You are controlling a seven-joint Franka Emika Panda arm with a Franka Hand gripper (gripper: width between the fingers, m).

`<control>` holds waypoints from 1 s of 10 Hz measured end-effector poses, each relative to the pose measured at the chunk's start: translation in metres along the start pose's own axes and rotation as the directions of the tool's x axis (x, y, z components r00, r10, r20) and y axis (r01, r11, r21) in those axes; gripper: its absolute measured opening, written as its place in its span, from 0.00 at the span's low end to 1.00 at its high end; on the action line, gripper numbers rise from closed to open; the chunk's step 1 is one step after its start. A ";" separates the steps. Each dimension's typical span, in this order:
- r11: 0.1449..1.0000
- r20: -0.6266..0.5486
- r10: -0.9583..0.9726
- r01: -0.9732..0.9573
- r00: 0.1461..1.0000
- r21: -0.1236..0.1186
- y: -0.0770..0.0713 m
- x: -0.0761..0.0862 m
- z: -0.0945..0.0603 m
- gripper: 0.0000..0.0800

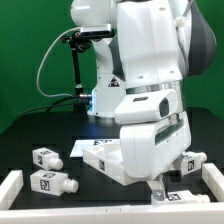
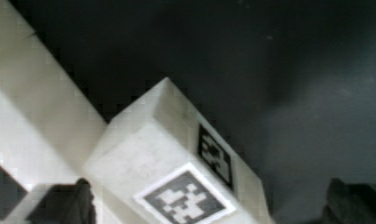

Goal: Assemble one leg

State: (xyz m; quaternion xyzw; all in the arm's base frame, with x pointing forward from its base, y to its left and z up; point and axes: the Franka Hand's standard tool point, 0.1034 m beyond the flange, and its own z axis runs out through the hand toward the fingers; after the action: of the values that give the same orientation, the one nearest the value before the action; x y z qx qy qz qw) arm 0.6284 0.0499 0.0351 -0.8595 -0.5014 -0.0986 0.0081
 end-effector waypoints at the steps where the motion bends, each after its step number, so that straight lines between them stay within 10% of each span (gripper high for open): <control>1: 1.000 0.001 0.014 -0.014 1.000 0.003 -0.002 0.001 0.001 0.81; 3: 0.993 0.046 0.101 -0.103 0.994 0.056 -0.022 0.018 0.004 0.81; 6: 0.988 0.066 0.135 -0.139 0.989 0.067 -0.039 0.038 0.007 0.81; 10: 0.989 0.031 0.140 -0.141 0.990 0.031 -0.037 0.035 0.009 0.81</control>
Offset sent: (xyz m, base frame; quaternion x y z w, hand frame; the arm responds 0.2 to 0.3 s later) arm 0.0009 0.0263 -0.0009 -0.0003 -0.1087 0.0457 0.9930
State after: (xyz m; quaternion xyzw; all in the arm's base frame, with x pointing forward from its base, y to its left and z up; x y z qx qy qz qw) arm 0.6148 0.0997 0.0294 -0.8939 -0.4412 -0.0769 0.0220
